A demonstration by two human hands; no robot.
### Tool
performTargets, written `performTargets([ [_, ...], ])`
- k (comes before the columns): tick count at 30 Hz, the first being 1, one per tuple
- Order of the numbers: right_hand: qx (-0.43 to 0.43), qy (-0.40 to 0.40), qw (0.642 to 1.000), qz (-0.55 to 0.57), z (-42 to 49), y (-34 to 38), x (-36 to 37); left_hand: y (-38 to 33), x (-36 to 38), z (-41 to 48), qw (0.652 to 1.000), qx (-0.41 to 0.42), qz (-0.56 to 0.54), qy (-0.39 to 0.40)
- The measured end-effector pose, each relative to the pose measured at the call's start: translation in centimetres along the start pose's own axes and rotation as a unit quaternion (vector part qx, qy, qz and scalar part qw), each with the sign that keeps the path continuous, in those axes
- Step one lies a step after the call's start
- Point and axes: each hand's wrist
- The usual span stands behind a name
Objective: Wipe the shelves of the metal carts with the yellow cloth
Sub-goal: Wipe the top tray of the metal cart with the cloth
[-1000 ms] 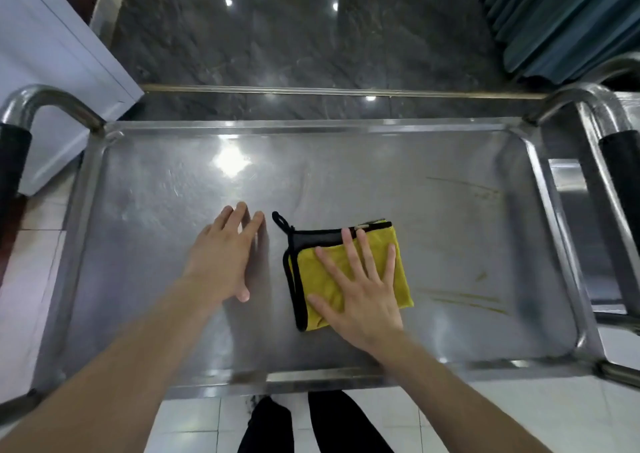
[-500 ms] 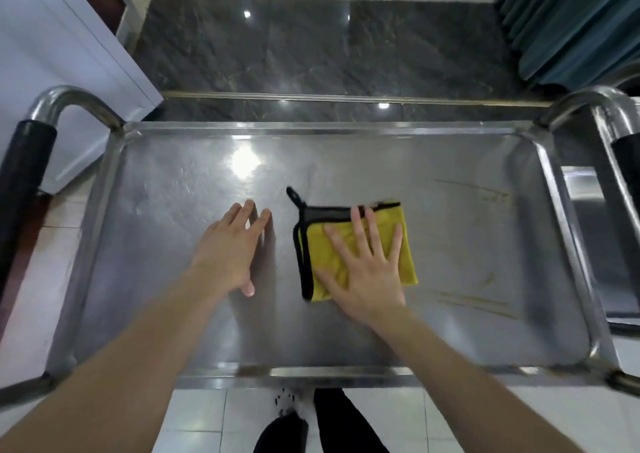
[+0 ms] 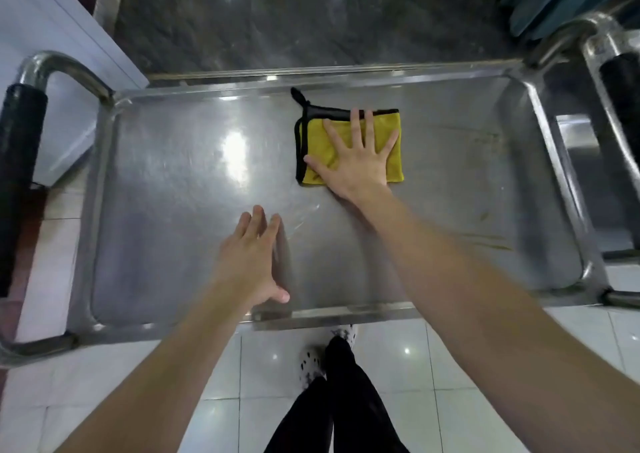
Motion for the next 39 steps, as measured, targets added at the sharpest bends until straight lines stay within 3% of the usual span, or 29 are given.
performTargets([
  [7, -0.085, 0.006, 0.996, -0.017, -20.2, 0.8, -0.5, -0.9, 1.1, 0.2, 0.998, -0.012, 0.054, -0.041],
  [10, -0.081, 0.001, 0.997, -0.017, -23.8, -0.9, -0.4, -0.8, 1.3, 0.2, 0.997, -0.007, 0.056, -0.056],
  [15, -0.024, -0.015, 0.999, -0.040, -24.6, -8.4, -1.4, -1.5, 0.1, 0.3, 0.997, -0.013, 0.074, -0.016],
  [22, -0.020, -0.004, 0.999, -0.034, -21.7, -9.2, -1.9, -6.3, -2.2, 5.3, 0.996, 0.018, 0.064, -0.068],
  [26, -0.022, -0.033, 0.999, -0.012, -11.3, -11.1, -1.5, -8.5, -1.9, 8.1, 0.996, 0.009, 0.063, -0.062],
  [30, -0.011, -0.010, 1.000, 0.008, 4.8, -11.1, -2.2, -8.9, -1.6, 8.5, 0.995, 0.018, 0.069, -0.071],
  [32, -0.015, -0.002, 1.000, -0.009, 7.8, -10.7, -1.8, -8.6, -1.8, 8.5, 0.995, 0.021, 0.065, -0.069],
  [34, -0.024, -0.019, 0.999, -0.011, 5.4, -11.1, -1.5, -8.5, -2.0, 8.4, 0.995, 0.030, 0.067, -0.064],
  [37, -0.045, -0.056, 0.997, 0.017, -5.0, -12.1, -1.8, -8.6, -2.2, 8.2, 0.995, 0.020, 0.071, -0.061],
  [39, -0.057, -0.040, 0.997, 0.016, -12.3, -12.7, -2.6, -8.7, -2.2, 8.2, 0.996, 0.021, 0.074, -0.055],
])
Point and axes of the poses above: each hand's wrist, its own z-axis towards the middle knuckle, its own x-axis out of the palm, y = z × x, and after that the axes turned 14 degrees about -y, right-handed
